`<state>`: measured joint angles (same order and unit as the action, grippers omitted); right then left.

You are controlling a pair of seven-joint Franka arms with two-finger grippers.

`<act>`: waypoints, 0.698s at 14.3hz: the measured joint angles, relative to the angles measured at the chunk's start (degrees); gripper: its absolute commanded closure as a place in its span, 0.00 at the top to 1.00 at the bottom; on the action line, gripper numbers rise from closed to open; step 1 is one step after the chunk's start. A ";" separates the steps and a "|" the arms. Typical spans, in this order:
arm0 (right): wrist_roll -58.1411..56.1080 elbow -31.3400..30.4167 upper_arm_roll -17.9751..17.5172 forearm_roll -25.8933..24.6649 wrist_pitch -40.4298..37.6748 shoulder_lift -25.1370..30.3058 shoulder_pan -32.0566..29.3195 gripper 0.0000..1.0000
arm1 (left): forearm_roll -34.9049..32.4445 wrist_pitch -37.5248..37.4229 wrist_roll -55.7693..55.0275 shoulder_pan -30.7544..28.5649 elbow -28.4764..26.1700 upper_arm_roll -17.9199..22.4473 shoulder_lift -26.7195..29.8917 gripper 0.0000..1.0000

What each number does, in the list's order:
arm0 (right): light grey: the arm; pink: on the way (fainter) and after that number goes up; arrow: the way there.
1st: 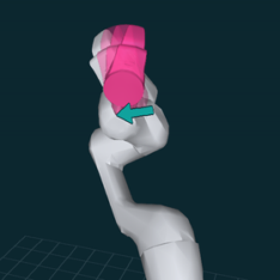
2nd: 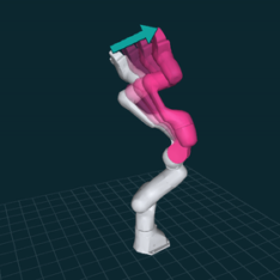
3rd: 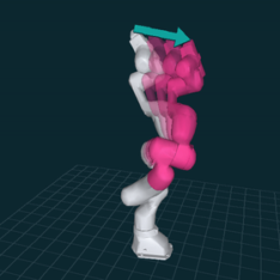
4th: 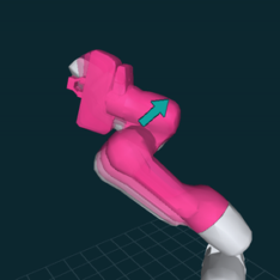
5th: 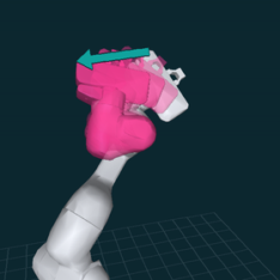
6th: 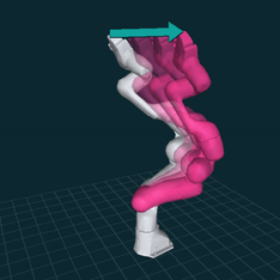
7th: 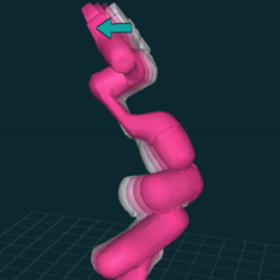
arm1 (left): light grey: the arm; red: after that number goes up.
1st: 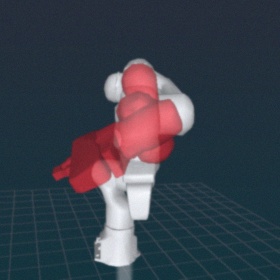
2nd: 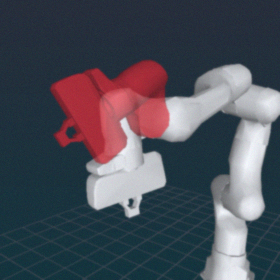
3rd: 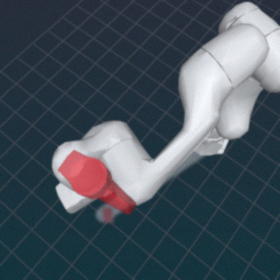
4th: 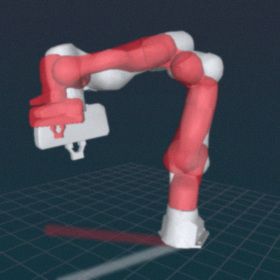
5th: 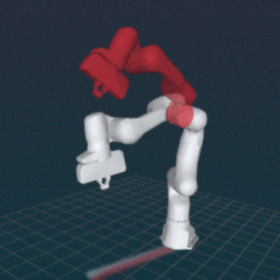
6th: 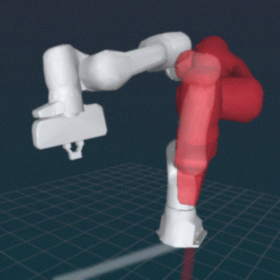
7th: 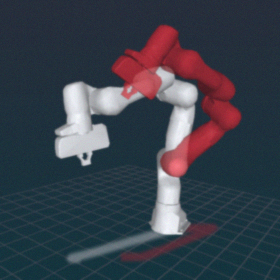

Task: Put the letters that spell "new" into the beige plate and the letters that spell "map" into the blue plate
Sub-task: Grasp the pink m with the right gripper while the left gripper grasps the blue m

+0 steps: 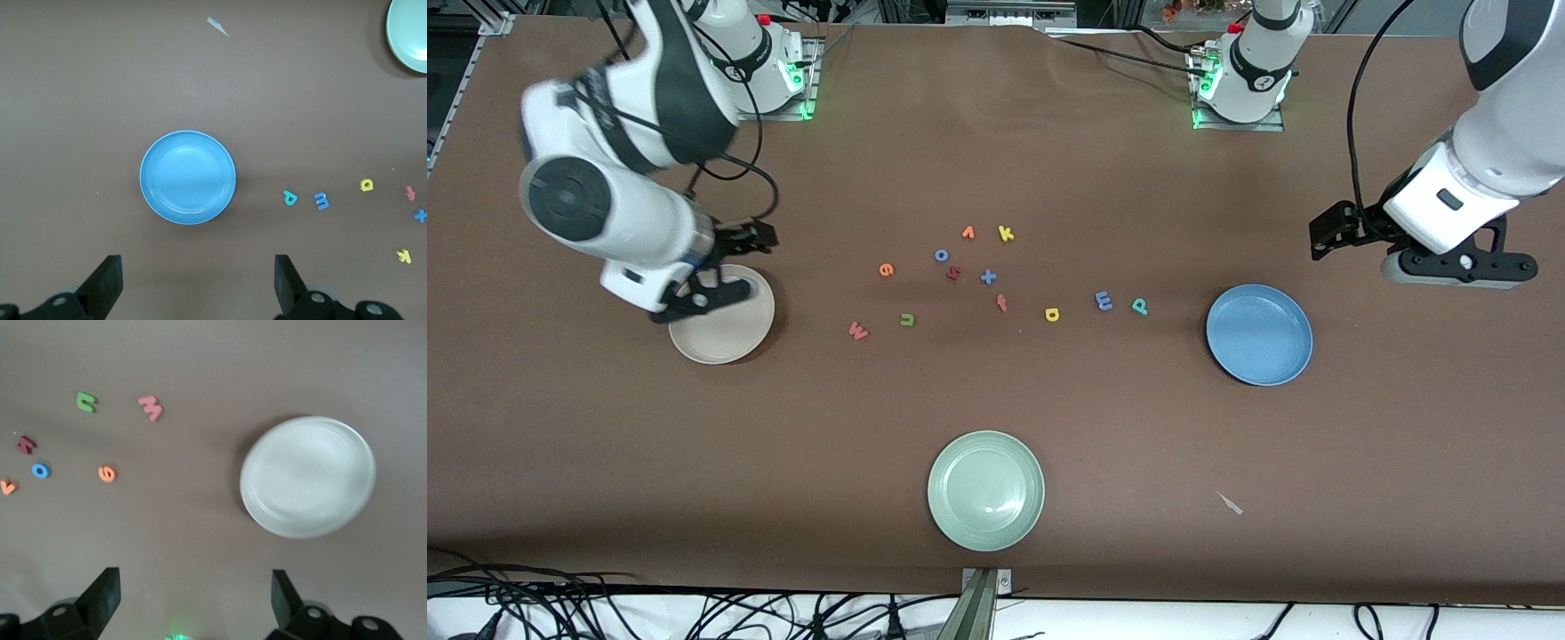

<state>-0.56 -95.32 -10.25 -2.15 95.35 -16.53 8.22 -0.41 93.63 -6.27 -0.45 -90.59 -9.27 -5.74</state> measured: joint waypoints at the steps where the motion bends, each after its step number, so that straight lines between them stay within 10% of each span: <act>1: 0.10 -0.02 -0.01 0.00 1.58 -1.68 1.06 1.00 | 0.00 -0.03 0.01 0.47 -0.05 -0.11 -0.63 1.00; 10: 0.00 -10.91 -0.03 -1.80 26.74 -8.75 6.62 1.00 | 0.00 4.35 -0.09 4.02 1.35 -0.98 -17.13 1.00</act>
<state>-0.56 -106.23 -10.28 -3.95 122.09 -25.29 14.84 -0.41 97.98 -6.36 3.57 -89.24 -10.25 -22.87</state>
